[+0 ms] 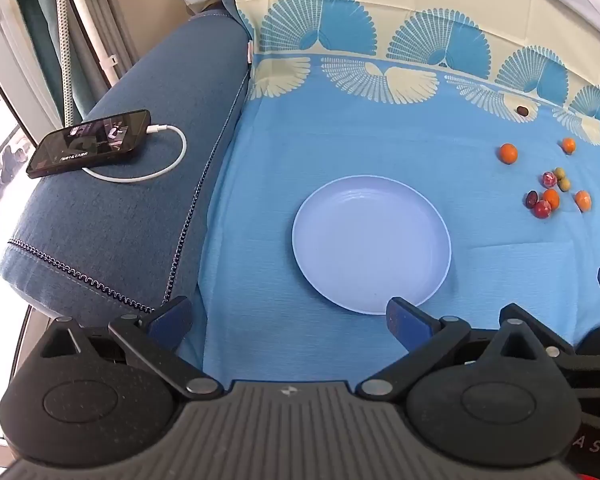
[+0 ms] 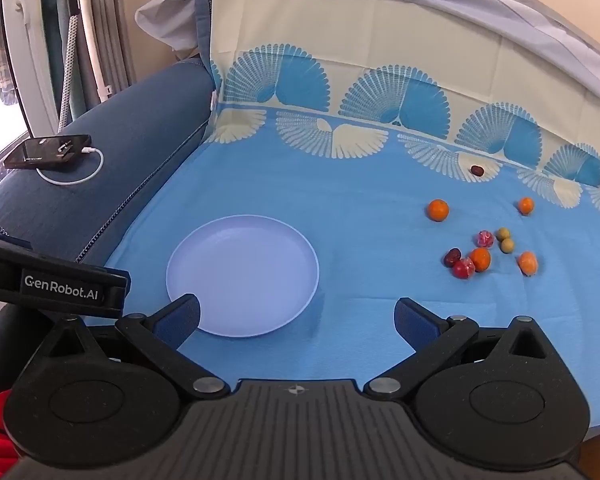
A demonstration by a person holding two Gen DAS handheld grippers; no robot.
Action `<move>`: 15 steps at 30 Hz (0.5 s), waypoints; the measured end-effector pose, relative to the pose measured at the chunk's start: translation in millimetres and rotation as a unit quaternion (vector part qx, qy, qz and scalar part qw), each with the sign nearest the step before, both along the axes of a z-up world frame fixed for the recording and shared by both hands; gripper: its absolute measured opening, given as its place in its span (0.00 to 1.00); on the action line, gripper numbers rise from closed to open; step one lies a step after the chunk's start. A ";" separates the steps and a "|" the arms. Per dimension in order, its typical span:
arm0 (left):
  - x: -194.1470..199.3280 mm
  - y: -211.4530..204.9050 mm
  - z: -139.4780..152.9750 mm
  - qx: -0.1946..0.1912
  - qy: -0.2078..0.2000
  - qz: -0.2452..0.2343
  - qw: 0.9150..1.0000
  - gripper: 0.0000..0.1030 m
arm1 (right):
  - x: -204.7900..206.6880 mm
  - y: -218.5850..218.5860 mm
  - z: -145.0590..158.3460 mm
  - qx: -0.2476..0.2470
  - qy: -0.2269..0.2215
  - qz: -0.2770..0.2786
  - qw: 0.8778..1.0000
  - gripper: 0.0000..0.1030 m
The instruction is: Organize fruits
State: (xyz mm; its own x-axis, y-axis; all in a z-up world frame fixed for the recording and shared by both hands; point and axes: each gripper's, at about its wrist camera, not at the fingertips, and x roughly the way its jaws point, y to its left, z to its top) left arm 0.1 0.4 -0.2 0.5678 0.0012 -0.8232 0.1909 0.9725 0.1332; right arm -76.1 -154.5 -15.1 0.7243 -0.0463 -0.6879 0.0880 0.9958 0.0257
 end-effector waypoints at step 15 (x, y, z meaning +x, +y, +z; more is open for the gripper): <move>0.1 7.6 -0.3 0.000 0.001 0.001 1.000 1.00 | 1.7 -1.4 -2.6 0.005 0.005 0.003 1.000 1.00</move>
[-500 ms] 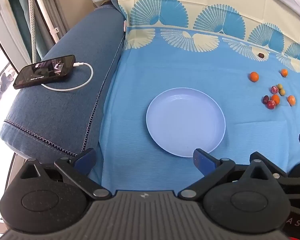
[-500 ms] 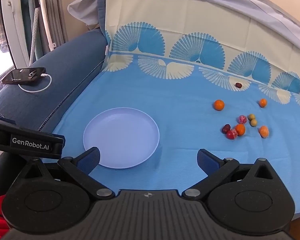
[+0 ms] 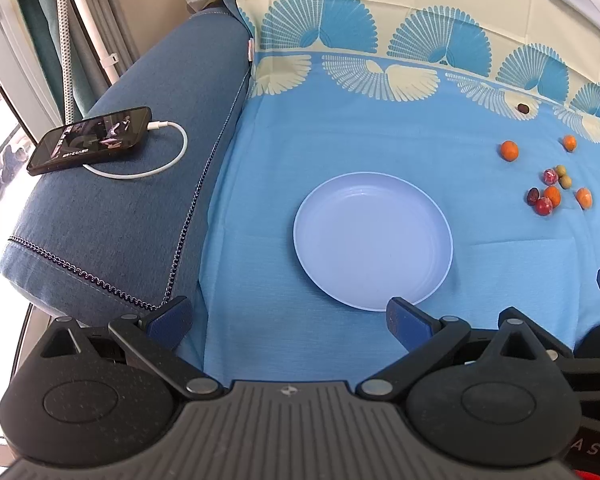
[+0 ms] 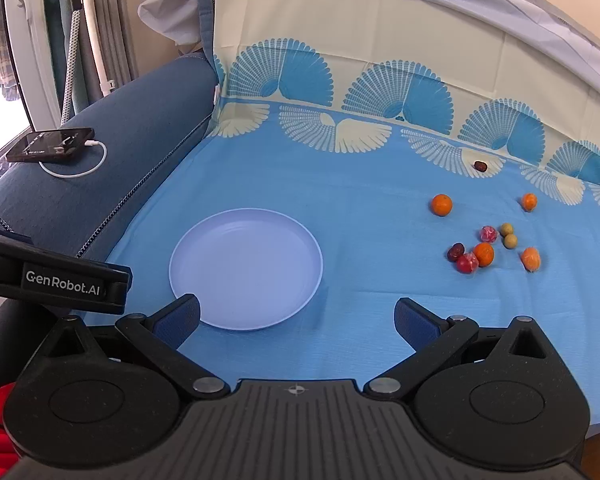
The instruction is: Organize fruits
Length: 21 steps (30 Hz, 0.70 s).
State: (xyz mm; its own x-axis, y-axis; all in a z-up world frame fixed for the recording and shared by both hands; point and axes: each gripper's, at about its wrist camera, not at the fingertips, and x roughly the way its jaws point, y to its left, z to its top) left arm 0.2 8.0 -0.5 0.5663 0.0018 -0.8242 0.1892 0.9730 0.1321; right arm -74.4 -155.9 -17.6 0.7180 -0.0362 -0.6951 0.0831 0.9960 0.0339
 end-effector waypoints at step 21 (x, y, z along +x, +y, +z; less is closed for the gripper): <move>2.2 -9.7 -7.6 0.008 0.008 0.002 1.000 1.00 | -1.0 -4.0 -5.3 0.014 0.000 -0.004 1.000 1.00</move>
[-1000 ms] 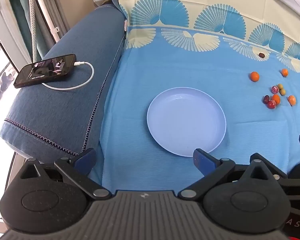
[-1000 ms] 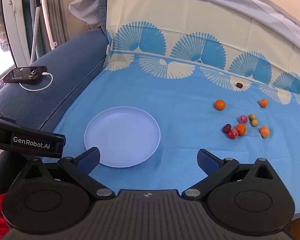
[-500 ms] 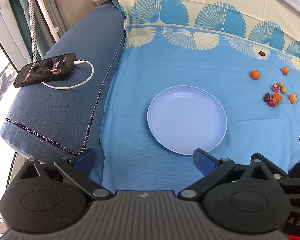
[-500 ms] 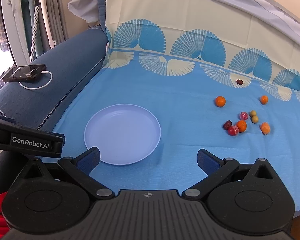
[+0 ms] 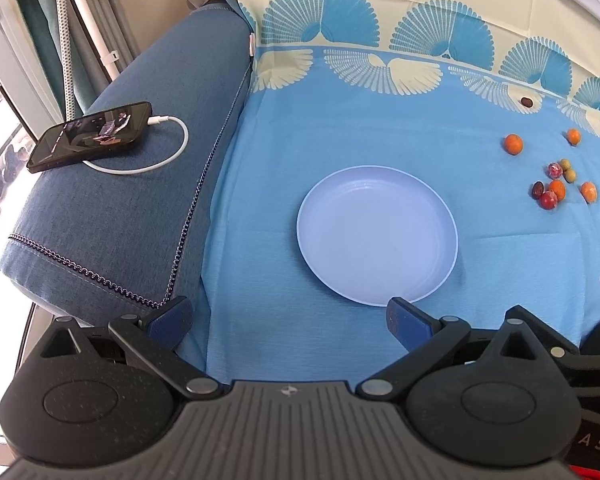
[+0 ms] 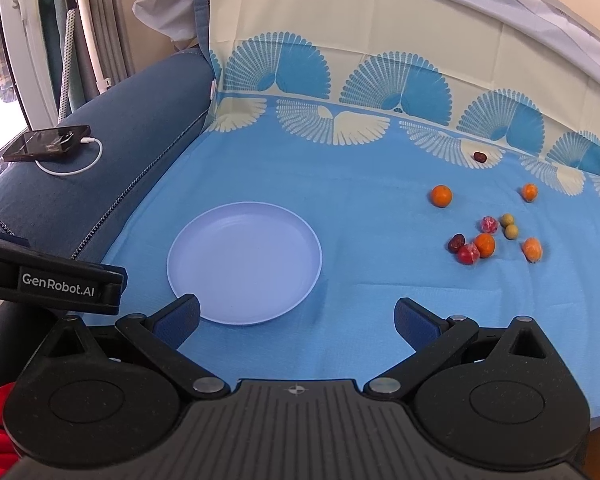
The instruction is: Organize fruits
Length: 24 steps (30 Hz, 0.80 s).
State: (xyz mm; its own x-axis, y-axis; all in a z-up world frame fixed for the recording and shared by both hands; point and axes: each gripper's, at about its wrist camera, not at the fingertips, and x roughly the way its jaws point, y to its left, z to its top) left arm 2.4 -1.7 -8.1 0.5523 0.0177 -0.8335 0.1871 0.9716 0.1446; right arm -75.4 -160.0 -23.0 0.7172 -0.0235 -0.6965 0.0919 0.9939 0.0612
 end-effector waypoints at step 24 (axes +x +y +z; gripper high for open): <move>9.0 -9.1 -9.5 0.006 0.006 -0.011 1.000 1.00 | 3.8 -18.4 -12.5 0.009 -0.001 -0.028 1.000 1.00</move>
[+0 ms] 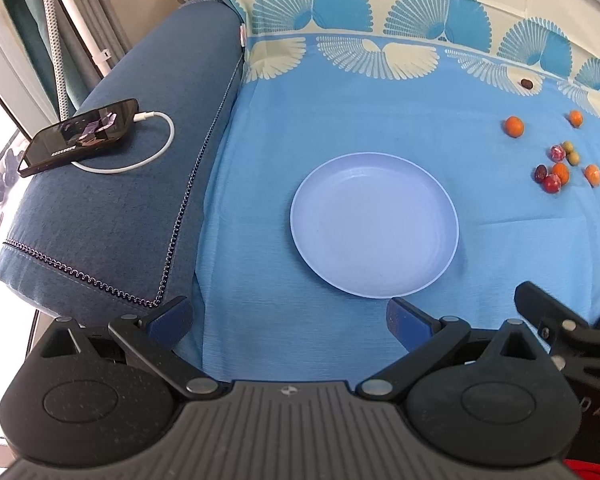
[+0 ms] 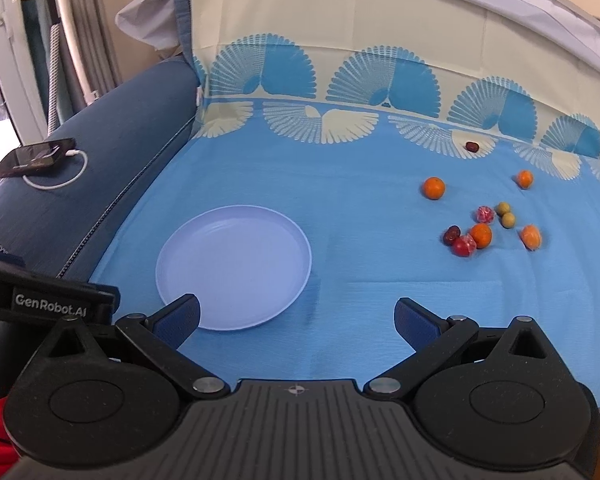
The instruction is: Organize fruits
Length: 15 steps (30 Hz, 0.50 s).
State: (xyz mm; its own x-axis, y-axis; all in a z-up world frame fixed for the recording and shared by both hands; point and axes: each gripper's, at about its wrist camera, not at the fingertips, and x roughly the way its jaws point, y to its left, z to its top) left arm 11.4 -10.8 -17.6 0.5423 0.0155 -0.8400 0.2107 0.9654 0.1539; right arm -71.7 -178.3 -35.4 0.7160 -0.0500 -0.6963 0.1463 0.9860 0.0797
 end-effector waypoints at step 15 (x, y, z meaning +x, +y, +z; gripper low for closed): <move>17.3 -47.3 -21.1 0.059 0.022 -0.039 0.997 1.00 | 8.2 -62.7 -30.4 0.035 0.026 -0.076 0.996 1.00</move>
